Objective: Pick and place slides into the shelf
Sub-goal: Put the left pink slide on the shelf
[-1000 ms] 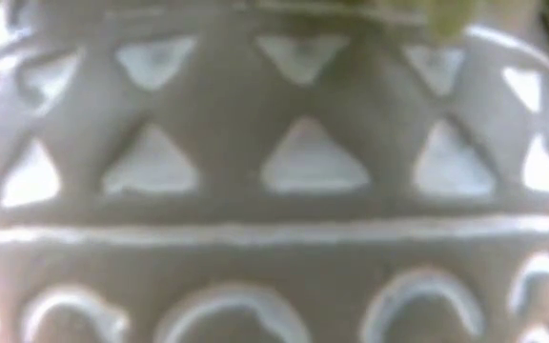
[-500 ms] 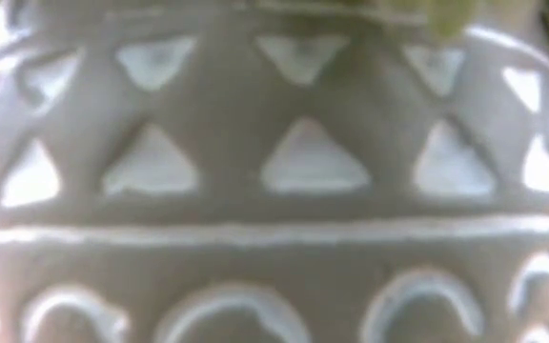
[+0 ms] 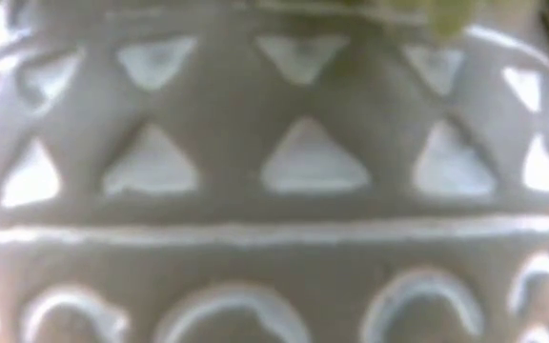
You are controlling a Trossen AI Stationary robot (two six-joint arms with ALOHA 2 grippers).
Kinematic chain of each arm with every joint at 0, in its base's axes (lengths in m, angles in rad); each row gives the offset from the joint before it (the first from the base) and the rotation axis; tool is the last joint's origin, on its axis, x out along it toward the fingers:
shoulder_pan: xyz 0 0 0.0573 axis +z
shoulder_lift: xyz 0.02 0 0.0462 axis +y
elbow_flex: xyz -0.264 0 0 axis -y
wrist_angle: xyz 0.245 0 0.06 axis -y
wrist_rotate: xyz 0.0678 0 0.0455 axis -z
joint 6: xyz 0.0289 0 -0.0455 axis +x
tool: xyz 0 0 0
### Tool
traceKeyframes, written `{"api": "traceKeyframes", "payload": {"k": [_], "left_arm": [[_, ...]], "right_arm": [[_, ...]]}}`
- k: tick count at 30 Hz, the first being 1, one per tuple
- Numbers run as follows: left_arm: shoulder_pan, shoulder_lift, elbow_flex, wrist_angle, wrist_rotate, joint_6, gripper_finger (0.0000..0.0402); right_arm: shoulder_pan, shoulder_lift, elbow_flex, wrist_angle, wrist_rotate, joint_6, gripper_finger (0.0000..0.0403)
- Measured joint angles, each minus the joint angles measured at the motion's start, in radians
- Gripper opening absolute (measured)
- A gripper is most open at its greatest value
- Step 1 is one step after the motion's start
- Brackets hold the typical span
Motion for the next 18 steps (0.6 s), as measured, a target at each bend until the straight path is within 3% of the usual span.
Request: {"api": "traceKeyframes", "payload": {"k": [12,18], "left_arm": [[0.0,0.0,0.0,0.0,0.0,0.001,0.0189],[0.0,0.0,0.0,0.0,0.0,-0.001,0.0189]], "right_arm": [[-0.171,0.0,0.012,-0.018,0.102,-0.147,0.0],[-0.263,0.0,0.012,0.066,0.128,-0.247,0.0]]}}
